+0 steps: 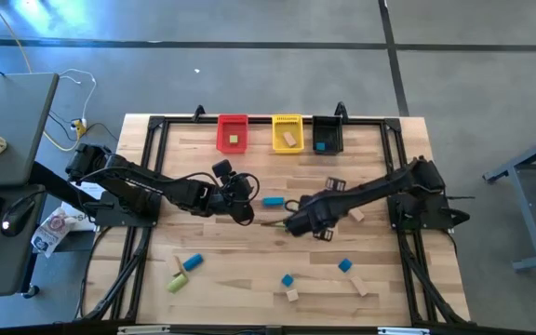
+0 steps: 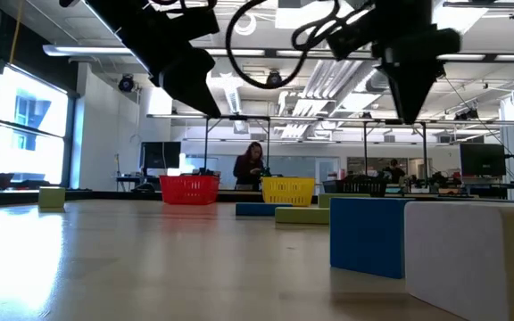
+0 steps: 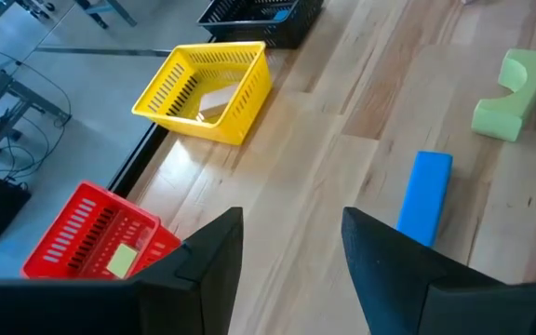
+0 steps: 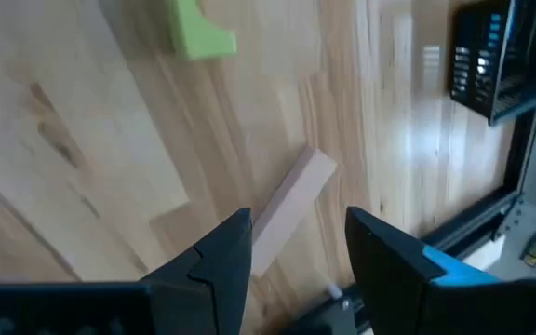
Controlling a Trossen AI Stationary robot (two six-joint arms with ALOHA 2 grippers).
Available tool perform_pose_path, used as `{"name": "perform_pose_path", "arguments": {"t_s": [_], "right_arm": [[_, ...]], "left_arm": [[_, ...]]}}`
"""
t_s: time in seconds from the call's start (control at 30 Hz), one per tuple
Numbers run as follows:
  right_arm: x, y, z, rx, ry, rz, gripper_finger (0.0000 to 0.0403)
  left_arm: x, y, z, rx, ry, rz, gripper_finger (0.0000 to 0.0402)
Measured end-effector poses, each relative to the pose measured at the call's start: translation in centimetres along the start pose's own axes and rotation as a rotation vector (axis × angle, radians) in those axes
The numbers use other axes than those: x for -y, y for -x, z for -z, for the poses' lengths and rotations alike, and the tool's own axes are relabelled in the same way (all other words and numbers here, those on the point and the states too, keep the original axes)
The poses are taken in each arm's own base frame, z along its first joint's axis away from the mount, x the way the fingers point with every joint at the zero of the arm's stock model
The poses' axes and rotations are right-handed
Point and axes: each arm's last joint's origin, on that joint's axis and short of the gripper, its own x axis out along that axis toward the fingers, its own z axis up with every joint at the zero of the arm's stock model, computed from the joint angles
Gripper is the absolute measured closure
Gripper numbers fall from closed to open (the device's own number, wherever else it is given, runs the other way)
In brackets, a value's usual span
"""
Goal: Sort & place blocks by color
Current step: Put the blue block into the black bin
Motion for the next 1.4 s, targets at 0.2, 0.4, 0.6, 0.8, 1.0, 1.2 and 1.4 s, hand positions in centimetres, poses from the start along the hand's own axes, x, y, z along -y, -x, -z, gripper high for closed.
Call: {"name": "perform_pose_path", "arguments": {"t_s": [0.2,0.4,0.6,0.8,1.0,1.2,1.4], "right_arm": [[-1.2,1.5,2.0,0.031,0.008,-0.014,0.0242],[-1.0,3.9,4.5,0.113,-0.048,-0.070,0.0242],[-0.5,5.9,6.8,0.185,-0.073,-0.131,0.0242],[-0.1,6.9,8.3,0.225,-0.063,-0.166,0.0242],[0.0,5.2,9.7,0.199,-0.068,-0.145,0.0242],[-0.4,3.1,11.1,0.170,-0.043,-0.232,0.0242],[-1.2,1.4,11.3,0.180,0.026,-0.381,0.0242]], "left_arm": [[0.0,0.0,0.0,0.000,0.000,0.000,0.0234],[0.0,0.0,0.0,0.000,0.000,0.000,0.0234],[0.0,0.0,0.0,0.000,0.001,0.000,0.0234],[0.0,0.0,0.0,0.000,0.001,0.000,0.0234],[0.0,0.0,0.0,0.000,0.000,0.000,0.0234],[0.0,0.0,0.0,0.001,-0.007,0.000,0.0234],[0.0,0.0,0.0,0.001,0.035,0.001,0.0234]]}}
